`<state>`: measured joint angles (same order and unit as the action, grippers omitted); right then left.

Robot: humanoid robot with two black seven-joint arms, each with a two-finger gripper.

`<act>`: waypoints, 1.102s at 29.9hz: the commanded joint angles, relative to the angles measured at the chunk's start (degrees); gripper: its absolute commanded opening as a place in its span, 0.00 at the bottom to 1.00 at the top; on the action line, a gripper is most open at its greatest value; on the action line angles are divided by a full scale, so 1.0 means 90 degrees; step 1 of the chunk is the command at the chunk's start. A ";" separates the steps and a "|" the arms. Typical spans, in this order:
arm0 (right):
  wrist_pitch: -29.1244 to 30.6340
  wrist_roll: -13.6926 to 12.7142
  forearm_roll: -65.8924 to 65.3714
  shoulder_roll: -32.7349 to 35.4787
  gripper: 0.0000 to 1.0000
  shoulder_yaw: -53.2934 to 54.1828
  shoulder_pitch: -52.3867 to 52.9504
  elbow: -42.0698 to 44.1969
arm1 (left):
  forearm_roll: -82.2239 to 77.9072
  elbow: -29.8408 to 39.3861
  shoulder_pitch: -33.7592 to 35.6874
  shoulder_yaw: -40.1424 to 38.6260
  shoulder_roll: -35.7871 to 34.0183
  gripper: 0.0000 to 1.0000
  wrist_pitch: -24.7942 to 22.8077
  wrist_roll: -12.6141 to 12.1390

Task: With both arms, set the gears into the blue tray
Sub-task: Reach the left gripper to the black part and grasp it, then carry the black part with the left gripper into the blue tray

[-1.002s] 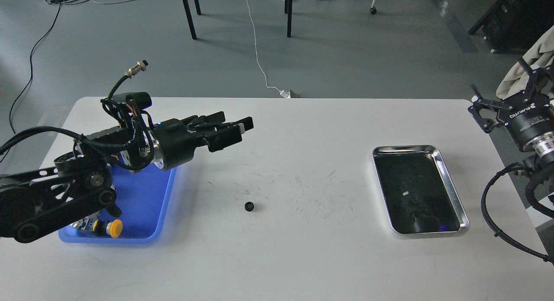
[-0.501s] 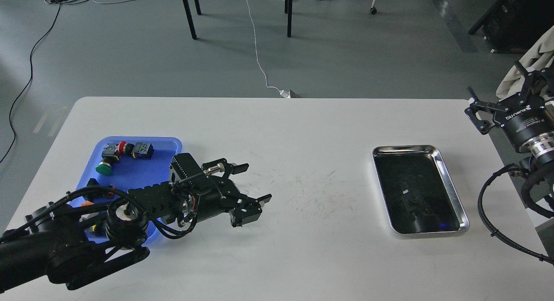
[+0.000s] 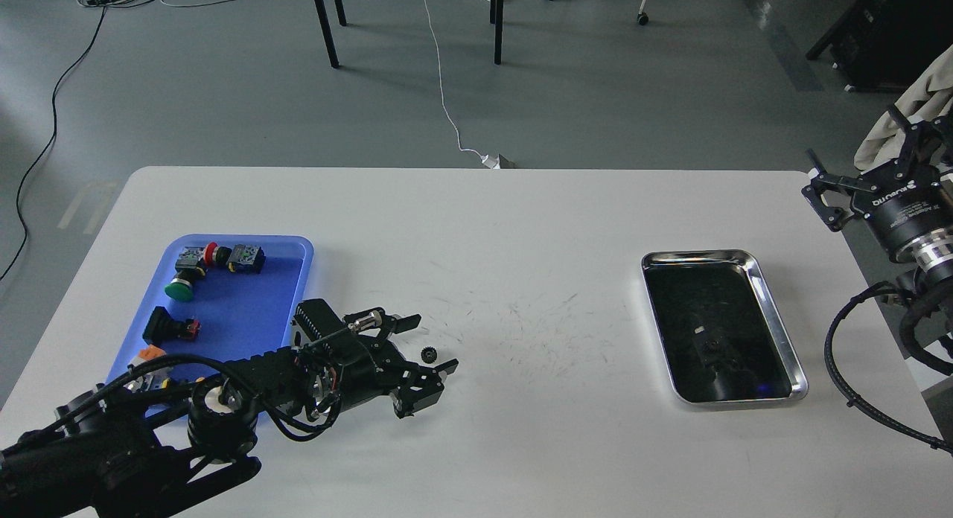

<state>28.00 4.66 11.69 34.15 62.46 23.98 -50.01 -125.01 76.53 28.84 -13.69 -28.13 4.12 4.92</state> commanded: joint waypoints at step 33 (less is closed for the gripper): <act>0.0000 -0.0010 0.0000 -0.0005 0.95 -0.0035 0.0031 -0.0048 | 0.0002 0.0177 -0.0051 -0.0382 -0.0458 0.09 0.0226 -0.0039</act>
<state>28.00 4.57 11.70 34.10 62.14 24.25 -50.24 -124.99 75.35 27.79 -15.21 -29.81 6.09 4.71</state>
